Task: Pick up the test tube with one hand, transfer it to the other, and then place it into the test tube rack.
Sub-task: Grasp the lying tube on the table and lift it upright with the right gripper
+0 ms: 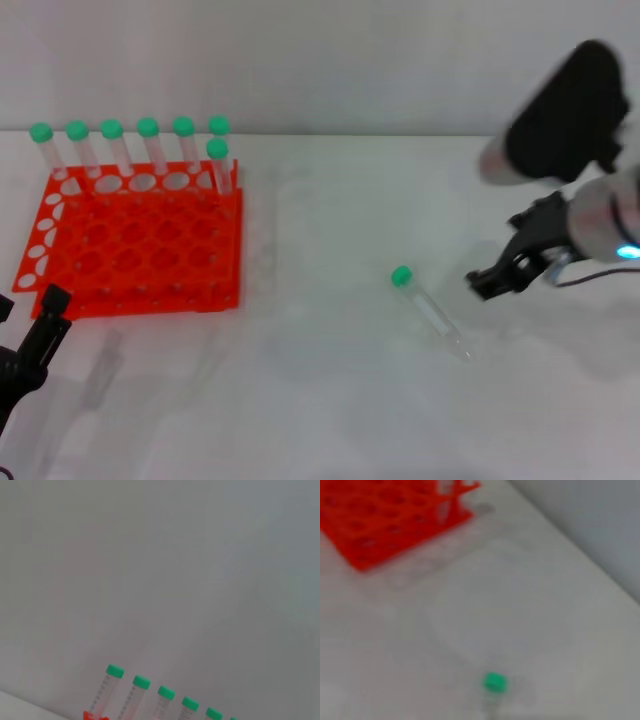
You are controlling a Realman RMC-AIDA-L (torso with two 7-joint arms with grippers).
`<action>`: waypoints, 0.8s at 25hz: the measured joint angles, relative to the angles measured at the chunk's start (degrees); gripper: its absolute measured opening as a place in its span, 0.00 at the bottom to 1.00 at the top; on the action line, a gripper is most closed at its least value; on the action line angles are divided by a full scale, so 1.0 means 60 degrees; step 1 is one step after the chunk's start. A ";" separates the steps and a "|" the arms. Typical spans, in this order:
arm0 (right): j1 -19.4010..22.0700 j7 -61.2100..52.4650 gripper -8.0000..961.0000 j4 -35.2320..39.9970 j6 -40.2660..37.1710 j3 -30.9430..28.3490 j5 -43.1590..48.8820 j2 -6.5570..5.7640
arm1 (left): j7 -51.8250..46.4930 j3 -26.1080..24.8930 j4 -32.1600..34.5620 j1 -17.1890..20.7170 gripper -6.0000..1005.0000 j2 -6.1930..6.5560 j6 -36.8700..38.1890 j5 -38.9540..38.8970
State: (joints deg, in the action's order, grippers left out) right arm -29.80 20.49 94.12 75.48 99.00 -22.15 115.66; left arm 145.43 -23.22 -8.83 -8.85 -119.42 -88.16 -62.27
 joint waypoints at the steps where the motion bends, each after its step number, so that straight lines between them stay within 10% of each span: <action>1: -0.0202 -0.0264 0.83 -0.0093 0.0053 0.0255 -0.0023 0.0011 | 0.0009 -0.0004 -0.0003 -0.0002 0.89 -0.0001 0.0017 0.0000; 20: -0.2378 -0.3424 0.81 -0.2237 0.0518 0.1988 -0.0695 0.0091 | 0.0046 -0.0085 0.0031 -0.0204 0.89 0.0016 -0.0018 -0.0080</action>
State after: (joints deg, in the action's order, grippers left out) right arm -44.07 -0.05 80.70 78.59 110.93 -26.32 116.20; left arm 145.70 -23.73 -8.65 -10.08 -119.33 -88.26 -62.75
